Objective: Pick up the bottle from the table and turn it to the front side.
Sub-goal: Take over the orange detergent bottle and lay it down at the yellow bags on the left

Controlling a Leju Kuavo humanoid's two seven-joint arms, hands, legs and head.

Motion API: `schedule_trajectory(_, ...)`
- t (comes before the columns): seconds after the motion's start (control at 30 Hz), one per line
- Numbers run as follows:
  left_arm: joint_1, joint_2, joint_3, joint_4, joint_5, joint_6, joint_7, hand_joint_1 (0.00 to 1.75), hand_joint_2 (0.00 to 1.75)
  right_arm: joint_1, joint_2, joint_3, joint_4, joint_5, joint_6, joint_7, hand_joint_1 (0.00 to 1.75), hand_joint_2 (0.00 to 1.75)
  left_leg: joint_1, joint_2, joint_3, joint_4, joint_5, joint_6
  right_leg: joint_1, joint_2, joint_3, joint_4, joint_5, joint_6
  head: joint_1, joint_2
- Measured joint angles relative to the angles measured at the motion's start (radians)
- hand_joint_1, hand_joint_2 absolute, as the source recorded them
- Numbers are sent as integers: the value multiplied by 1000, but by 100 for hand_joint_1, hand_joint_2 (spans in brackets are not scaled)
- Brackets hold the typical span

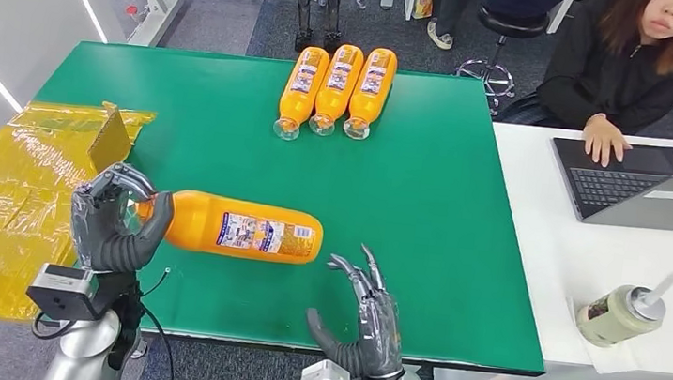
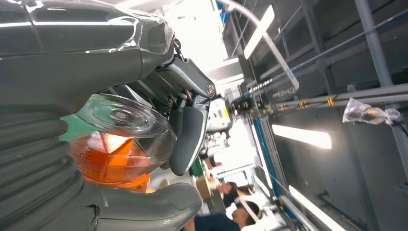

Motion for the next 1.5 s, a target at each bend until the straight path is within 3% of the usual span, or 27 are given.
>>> schedule_trajectory(0.2,-62,48,14,79,-131,161,-16,175,175,8,-7,-7,26,-69,-37,-60,0,175,0,0,0,0,1,-1,0,0,0,1,0,0,0,0)
schedule_trajectory(0.43,-101,96,18,154,-241,271,-7,175,175,9,-11,-9,44,-83,-43,-64,0,175,0,0,0,0,1,-1,0,0,0,1,0,0,0,0)
schedule_trajectory(0.67,-153,186,10,230,-366,394,32,175,175,-2,-11,-14,63,-104,-42,-67,0,175,0,0,0,0,1,-1,0,0,0,1,0,0,0,0)
schedule_trajectory(0.83,-159,247,-11,241,-447,426,86,175,175,0,-15,-20,66,-121,-43,-75,0,175,0,1,0,0,1,-1,0,2,-1,2,0,0,0,0)
schedule_trajectory(1.0,-183,332,-50,241,-519,434,130,175,175,2,-26,-24,66,-143,-47,-83,0,175,0,1,0,0,1,-1,0,2,-1,2,0,0,0,0)
schedule_trajectory(1.23,-216,397,-100,243,-540,424,149,175,175,6,-38,-28,66,-167,-60,-91,0,175,0,1,0,0,1,-1,0,2,-1,1,0,0,0,0)
schedule_trajectory(1.37,-269,432,-153,245,-612,364,214,175,175,20,-48,-39,62,-191,-75,-103,0,175,0,1,0,0,1,-2,0,2,-1,1,0,-1,0,0)
schedule_trajectory(1.5,-339,456,-219,245,-721,254,315,175,175,59,-50,-51,26,-151,-80,-64,0,175,1,1,-1,0,1,-2,0,2,-2,2,1,-1,0,0)
